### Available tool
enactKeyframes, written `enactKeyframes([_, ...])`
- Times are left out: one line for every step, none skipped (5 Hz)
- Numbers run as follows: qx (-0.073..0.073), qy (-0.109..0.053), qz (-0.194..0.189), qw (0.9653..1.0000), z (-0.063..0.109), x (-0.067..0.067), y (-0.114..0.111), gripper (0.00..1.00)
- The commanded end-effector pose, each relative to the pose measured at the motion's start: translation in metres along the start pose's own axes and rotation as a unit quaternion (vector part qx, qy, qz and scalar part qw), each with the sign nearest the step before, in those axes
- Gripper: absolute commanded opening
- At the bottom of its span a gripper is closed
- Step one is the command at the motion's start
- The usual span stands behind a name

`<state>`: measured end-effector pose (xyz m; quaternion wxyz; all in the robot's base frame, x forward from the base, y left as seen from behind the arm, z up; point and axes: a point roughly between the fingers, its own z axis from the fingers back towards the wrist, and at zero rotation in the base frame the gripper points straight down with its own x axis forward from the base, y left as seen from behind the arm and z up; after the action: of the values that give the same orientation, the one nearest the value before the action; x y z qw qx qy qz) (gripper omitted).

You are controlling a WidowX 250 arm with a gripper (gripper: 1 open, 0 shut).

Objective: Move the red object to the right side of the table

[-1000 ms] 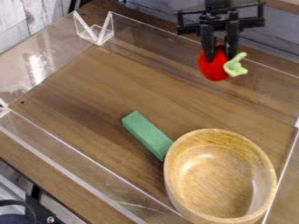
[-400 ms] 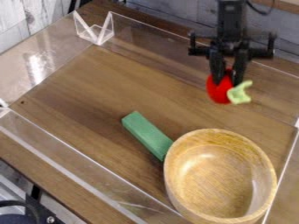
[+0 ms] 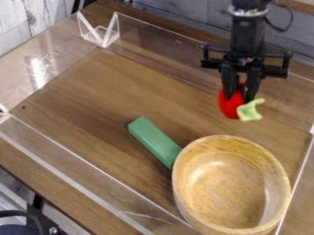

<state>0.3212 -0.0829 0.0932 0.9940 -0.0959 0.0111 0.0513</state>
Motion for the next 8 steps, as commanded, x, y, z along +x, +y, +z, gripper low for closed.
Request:
enactKeyframes([0.006,-0.044,-0.044,0.9980,0.006,0.007,-0.005,0.00])
enactKeyframes([0.017,-0.056,-0.085,0.9946,0.001,0.014,0.007,0.00])
enactKeyframes([0.027,-0.061,-0.117,0.9909,-0.003,0.020,0.020,0.00])
enactKeyframes([0.028,-0.055,-0.116,0.9914,-0.005,0.027,0.017,1.00])
enactKeyframes([0.028,-0.051,-0.114,0.9918,-0.005,0.035,0.014,1.00])
enactKeyframes([0.031,-0.049,-0.093,0.9940,-0.001,0.034,0.030,1.00])
enactKeyframes([0.033,-0.047,-0.073,0.9957,0.002,0.033,0.044,1.00])
enactKeyframes([0.033,-0.040,-0.092,0.9944,0.003,0.031,0.047,1.00])
